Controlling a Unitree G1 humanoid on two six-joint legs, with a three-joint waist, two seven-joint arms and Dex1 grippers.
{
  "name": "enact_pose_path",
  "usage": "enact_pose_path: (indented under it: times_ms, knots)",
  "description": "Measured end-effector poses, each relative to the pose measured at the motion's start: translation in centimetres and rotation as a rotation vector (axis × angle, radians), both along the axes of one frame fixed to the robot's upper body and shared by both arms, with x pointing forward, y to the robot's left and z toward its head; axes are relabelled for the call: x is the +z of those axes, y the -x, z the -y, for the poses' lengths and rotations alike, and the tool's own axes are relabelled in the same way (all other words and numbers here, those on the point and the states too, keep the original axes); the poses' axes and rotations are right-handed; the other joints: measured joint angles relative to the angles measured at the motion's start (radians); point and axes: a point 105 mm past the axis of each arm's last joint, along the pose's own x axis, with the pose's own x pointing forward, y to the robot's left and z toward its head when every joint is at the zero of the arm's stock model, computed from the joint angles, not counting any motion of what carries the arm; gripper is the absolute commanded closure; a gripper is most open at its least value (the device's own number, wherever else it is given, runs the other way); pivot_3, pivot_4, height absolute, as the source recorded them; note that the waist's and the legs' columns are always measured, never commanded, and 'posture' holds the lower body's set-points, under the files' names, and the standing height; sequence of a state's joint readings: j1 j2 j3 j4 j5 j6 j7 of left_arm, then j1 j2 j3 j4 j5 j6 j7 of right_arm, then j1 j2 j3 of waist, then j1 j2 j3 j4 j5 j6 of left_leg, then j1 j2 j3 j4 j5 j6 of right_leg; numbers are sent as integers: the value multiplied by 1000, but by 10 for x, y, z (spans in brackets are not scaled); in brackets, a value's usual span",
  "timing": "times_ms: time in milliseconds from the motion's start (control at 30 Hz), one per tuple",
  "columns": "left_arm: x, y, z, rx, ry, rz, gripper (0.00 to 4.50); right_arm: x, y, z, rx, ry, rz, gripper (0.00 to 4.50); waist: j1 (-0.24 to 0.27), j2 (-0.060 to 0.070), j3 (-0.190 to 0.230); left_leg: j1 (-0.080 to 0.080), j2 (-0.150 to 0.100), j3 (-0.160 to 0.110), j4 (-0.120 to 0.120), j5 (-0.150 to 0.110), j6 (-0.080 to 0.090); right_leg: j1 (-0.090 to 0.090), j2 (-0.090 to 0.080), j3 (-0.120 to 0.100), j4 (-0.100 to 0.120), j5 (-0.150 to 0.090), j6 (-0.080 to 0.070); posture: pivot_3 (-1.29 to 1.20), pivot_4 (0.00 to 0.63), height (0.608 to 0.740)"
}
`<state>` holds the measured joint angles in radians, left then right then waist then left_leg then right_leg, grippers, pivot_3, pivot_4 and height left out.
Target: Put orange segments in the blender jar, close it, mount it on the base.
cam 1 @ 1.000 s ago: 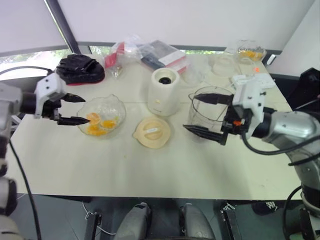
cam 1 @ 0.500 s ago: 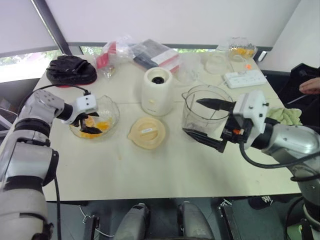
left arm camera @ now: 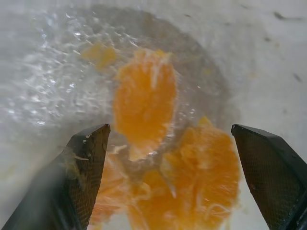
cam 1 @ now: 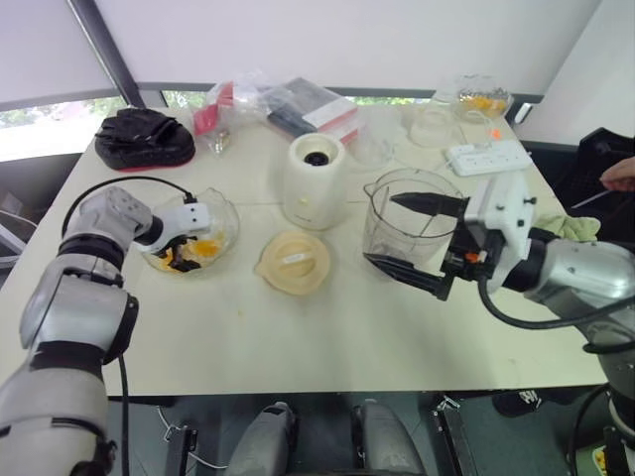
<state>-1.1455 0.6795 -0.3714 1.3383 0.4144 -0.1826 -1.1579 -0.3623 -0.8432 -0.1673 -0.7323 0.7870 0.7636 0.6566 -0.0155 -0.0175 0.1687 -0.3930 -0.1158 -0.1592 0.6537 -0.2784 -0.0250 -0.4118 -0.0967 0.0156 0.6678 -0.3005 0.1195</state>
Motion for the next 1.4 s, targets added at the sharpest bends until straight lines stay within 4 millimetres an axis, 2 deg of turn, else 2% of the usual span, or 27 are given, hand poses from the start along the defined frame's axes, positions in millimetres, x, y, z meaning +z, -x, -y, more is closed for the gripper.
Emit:
enact_pose_path:
  times_ms: [433,567,700,1400]
  knots:
    - [-4,-14,1,75,-53,98,256,2,-7,-3,46,24,-19,50,1,0,0,-1,0,0,0,0,0,-1,0,0,0,0,0,0,150,740]
    - [-8,-16,8,74,-42,106,256,2,-7,-2,41,28,-17,50,2,0,0,-1,0,0,1,0,0,-1,0,0,1,0,0,0,150,740]
    - [-13,-16,10,88,-33,98,1488,2,-7,-2,41,29,-17,0,2,0,0,-1,0,0,2,0,0,-1,0,0,1,0,0,0,150,740]
    - [-16,-16,14,113,3,93,1488,0,-9,-2,33,43,-14,0,3,0,0,-4,-1,0,9,-1,1,-1,0,0,4,1,2,0,150,740]
